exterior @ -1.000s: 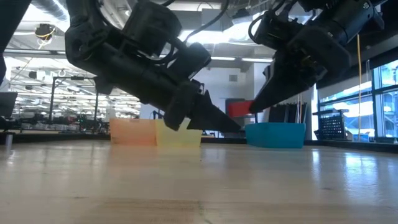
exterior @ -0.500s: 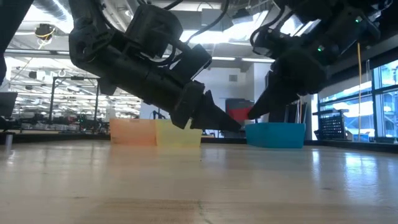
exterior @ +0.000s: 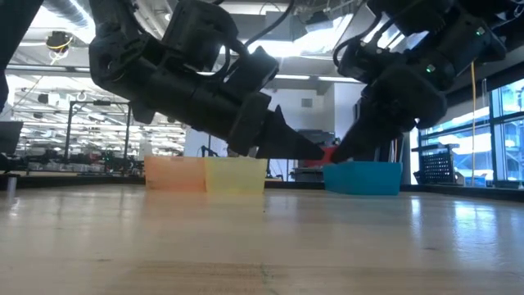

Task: Sort crayons/erasers/pens/pencils in bins
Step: Put the red eraser into the blue bin

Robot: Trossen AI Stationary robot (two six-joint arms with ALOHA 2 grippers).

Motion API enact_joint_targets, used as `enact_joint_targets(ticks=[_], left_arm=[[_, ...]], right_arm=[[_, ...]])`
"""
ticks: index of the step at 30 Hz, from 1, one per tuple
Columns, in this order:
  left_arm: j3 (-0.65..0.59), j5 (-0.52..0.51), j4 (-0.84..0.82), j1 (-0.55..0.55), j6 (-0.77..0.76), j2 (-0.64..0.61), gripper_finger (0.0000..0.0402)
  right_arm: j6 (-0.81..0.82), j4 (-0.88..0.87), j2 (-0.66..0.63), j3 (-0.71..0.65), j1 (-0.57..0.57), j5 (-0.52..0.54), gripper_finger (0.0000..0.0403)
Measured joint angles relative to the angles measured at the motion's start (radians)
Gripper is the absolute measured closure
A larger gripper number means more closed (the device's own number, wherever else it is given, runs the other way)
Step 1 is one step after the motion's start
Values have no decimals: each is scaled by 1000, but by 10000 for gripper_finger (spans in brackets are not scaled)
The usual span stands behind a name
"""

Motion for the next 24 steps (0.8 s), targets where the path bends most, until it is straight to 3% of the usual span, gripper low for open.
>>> enact_joint_targets(ticks=[13, 18, 22, 24], left_arm=[[0, 7, 2, 4, -48, -1, 388], [-1, -10, -53, 33, -44, -38, 389], [22, -15, -169, 81, -50, -112, 394], [72, -42, -254, 114, -50, -133, 397]], right_arm=[[-49, 39, 0, -1, 1, -28, 363], [-32, 25, 0, 14, -2, -19, 343], [59, -110, -27, 46, 1, 31, 312], [92, -178, -41, 47, 7, 8, 293]])
